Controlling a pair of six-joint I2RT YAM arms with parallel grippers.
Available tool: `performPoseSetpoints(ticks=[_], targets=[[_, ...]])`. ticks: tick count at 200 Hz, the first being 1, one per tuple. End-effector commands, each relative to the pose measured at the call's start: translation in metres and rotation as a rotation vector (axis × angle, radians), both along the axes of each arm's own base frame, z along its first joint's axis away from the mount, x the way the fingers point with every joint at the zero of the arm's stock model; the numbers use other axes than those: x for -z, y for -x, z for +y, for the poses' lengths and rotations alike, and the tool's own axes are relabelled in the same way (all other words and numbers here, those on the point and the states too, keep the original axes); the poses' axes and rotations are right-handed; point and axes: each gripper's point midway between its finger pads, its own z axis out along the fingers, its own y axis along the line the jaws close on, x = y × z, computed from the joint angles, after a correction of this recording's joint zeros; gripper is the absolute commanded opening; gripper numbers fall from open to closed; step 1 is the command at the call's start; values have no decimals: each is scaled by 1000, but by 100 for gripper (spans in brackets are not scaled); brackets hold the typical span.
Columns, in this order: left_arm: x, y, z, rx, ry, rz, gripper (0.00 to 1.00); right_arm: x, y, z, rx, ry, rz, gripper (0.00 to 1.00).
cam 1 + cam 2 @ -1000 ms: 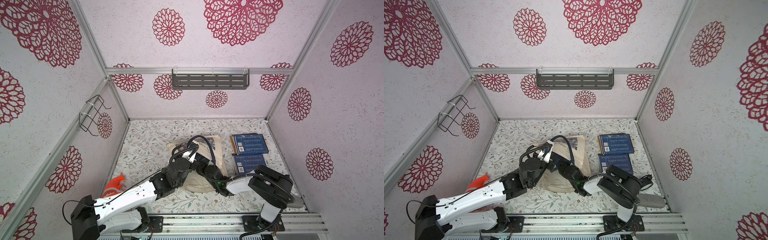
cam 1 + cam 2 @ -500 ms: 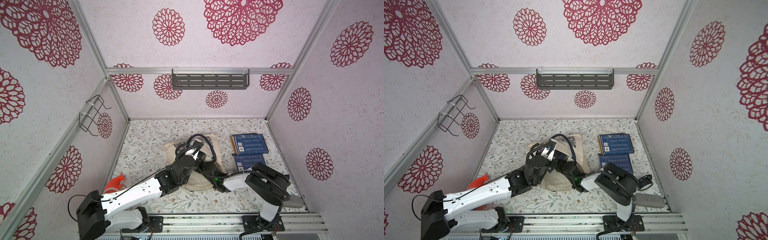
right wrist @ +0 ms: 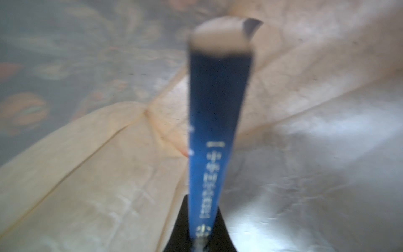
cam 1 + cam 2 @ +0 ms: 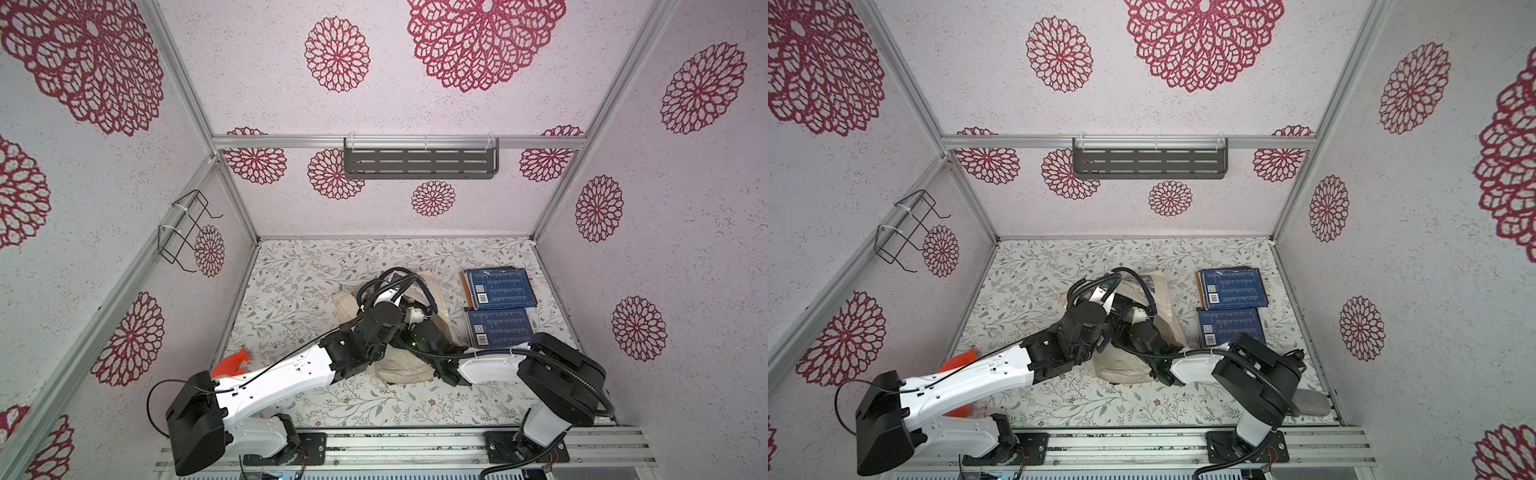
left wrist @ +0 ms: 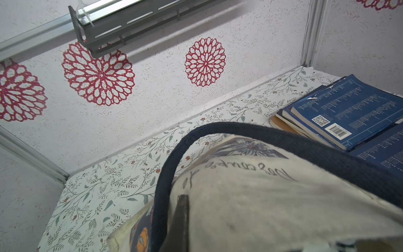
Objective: Take out the books from the canvas bag
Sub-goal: Pick up the book from the canvas bag.
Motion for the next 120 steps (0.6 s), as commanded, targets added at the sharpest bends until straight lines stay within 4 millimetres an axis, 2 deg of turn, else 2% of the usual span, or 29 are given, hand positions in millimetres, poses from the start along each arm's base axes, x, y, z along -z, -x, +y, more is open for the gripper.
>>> performPoseSetpoints(ticks=[1, 33, 68, 120], targets=[[-3, -7, 3, -37, 26, 10, 0, -32, 3, 2, -52, -5, -96, 0], [6, -13, 6, -67, -1, 39, 0, -32, 13, 7, -118, 4, -85, 0], [12, -21, 14, -110, -6, 64, 0, -32, 20, 2, -146, 24, -93, 0], [21, -35, 30, -190, 6, 127, 0, -50, 35, -11, -188, 21, -148, 0]])
